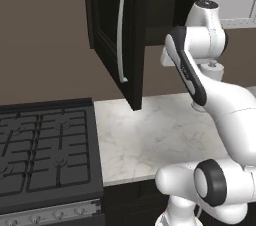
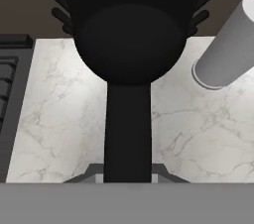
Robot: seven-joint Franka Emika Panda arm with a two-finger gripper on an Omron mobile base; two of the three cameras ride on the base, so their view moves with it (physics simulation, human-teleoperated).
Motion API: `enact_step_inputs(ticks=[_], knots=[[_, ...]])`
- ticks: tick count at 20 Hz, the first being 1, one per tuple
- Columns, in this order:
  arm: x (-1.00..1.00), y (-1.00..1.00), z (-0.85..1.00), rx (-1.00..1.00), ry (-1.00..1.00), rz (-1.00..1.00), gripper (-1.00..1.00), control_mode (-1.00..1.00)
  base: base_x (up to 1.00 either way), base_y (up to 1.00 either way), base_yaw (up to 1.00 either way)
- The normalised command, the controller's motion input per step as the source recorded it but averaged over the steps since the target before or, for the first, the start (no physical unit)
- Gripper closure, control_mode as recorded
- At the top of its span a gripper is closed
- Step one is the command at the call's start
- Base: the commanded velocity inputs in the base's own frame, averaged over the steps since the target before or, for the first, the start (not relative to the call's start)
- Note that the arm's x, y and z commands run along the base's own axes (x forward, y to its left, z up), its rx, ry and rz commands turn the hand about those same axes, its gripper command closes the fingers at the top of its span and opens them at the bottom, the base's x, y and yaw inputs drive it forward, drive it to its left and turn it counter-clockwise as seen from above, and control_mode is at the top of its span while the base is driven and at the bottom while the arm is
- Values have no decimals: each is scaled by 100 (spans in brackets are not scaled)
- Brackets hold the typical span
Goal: Pick up the dish brush and dish brush from the sink, and place them back in the cabinet, and close the cabinet door.
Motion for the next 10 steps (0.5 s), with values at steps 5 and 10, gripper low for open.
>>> enact_step_inputs(ticks=[5,10], knots=[[24,0,24,0,-3,0,100,-100,0,0,0],[32,2,26,0,-4,0,100,-100,0,0,0]])
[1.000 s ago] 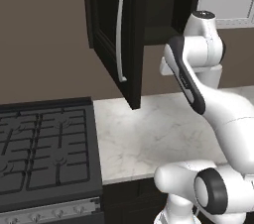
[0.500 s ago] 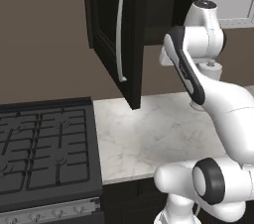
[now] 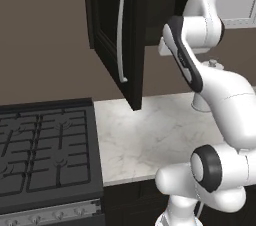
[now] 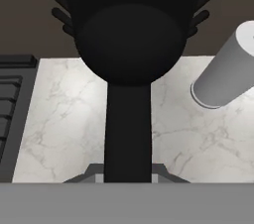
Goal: Pick up the dish brush and dish brush from the sink, and place them back in the cabinet, and close the cabinet door.
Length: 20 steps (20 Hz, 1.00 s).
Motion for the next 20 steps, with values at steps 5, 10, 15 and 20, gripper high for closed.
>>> enact_step_inputs(ticks=[5,10,15,20], knots=[[32,0,26,0,-1,0,100,-100,0,0,0],[15,0,14,0,-13,0,100,-100,0,0,0],[9,0,3,0,-19,0,100,-100,0,0,0],[30,1,0,0,-13,0,100,-100,0,0,0]])
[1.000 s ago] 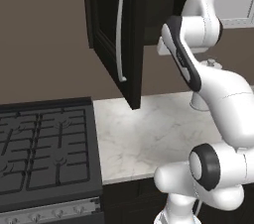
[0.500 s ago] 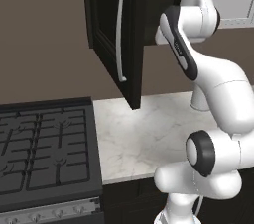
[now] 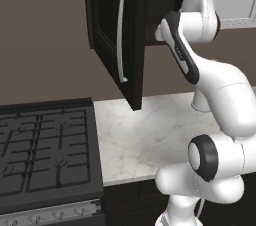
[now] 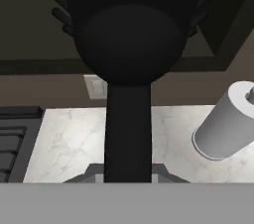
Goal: Pick up the dish brush and dish brush from the sink, and place them back in the cabinet, and close the cabinet door.
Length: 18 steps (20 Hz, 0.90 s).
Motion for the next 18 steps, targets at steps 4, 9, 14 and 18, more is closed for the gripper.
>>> enact_step_inputs(ticks=[4,9,14,18], knots=[[44,1,0,0,-9,0,100,-100,0,0,0],[53,0,5,0,-1,0,100,-100,0,0,0],[42,0,13,0,0,0,100,-100,0,0,0],[38,0,22,0,0,0,100,-100,0,0,0]])
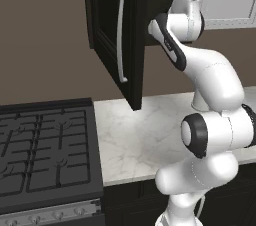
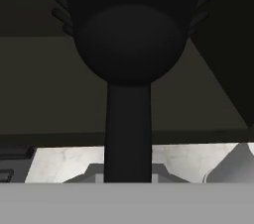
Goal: Pick up the dish brush and dish brush from the sink, and place them back in the cabinet, and close the cabinet door.
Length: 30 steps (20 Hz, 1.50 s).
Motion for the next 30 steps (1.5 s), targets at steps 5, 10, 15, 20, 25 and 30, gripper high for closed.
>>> enact_step_inputs(ticks=[5,10,15,20,25,30], knots=[[38,0,15,0,0,0,100,-100,0,0,0],[38,0,2,0,0,0,100,-100,0,0,0],[35,0,0,0,-2,0,100,-100,0,0,0],[33,0,0,0,-6,0,100,-100,0,0,0],[29,0,0,0,-7,0,100,-100,0,0,0],[27,0,0,0,-7,0,100,-100,0,0,0]])
